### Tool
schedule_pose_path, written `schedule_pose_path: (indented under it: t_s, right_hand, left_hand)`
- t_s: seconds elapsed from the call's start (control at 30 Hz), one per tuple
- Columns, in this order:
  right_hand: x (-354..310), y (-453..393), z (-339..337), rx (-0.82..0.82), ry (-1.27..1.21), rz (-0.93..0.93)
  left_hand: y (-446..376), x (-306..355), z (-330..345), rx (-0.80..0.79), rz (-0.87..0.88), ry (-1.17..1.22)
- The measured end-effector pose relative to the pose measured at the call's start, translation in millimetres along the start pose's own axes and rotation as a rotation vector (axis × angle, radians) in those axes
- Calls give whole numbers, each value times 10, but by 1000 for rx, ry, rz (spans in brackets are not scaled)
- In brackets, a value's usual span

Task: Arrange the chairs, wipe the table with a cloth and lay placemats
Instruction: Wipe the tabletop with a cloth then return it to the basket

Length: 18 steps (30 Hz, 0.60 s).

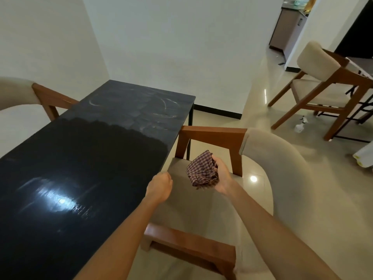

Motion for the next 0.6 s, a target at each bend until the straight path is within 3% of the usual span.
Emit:
schedule_pose_path:
  t_s: [0.17,0.6]
  right_hand:
    - [-434,-196,-271,-69,184,49]
    - [-911,-141,-796,-115,241,137]
  left_hand:
    - [-257,279,91,124,-50,21]
    - [-412,1116,425,237,-74,6]
Point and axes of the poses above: each hand's wrist, its own y-axis away from the middle knuckle, its own z-axis out of the palm, x = y × z, the point moved 2 cm from there along -y, towards the middle knuckle, and after that the axes turned 4 degrees about z, right-handed, at the moved point
